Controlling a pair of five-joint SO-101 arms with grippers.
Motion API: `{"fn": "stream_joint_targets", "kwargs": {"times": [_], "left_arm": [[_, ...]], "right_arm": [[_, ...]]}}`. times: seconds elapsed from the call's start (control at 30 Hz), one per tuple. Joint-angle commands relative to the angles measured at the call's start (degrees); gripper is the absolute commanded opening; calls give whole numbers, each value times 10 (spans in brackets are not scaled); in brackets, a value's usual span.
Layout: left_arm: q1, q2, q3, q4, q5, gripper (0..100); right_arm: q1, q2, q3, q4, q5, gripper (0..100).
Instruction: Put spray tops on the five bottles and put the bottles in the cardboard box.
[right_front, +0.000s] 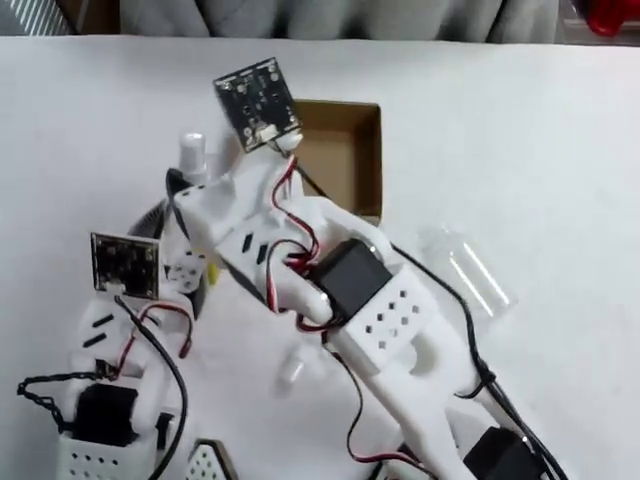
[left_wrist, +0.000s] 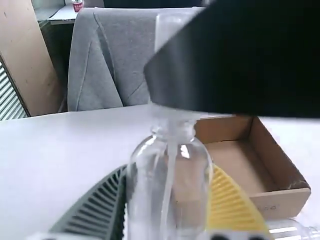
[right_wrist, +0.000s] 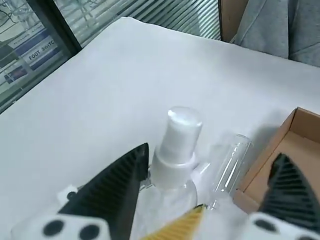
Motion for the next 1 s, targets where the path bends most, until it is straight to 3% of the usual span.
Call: {"fn": "stream_joint_targets", "kwargs": {"times": [0.0, 0.13, 0.2, 0.37, 0.5, 0.6, 0.97], "left_arm": [[-4, 0, -24, -19, 0, 24], [-4, 0, -24, -19, 0, 24], [-4, 0, -24, -19, 0, 24], [-4, 0, -24, -19, 0, 24], [-4, 0, -24, -19, 0, 24], [-4, 0, -24, -19, -1, 24], [-4, 0, -24, -18, -1, 24]], "right_arm": [[-1, -45, -8, -15, 10, 337], [0, -66, -5, -55, 11, 328], [0, -68, -7, -65, 10, 279], [22, -68, -6, -124, 9, 3], [55, -65, -3, -175, 9, 72], [72, -36, -5, -202, 9, 15], [56, 40, -7, -187, 9, 15]]}}
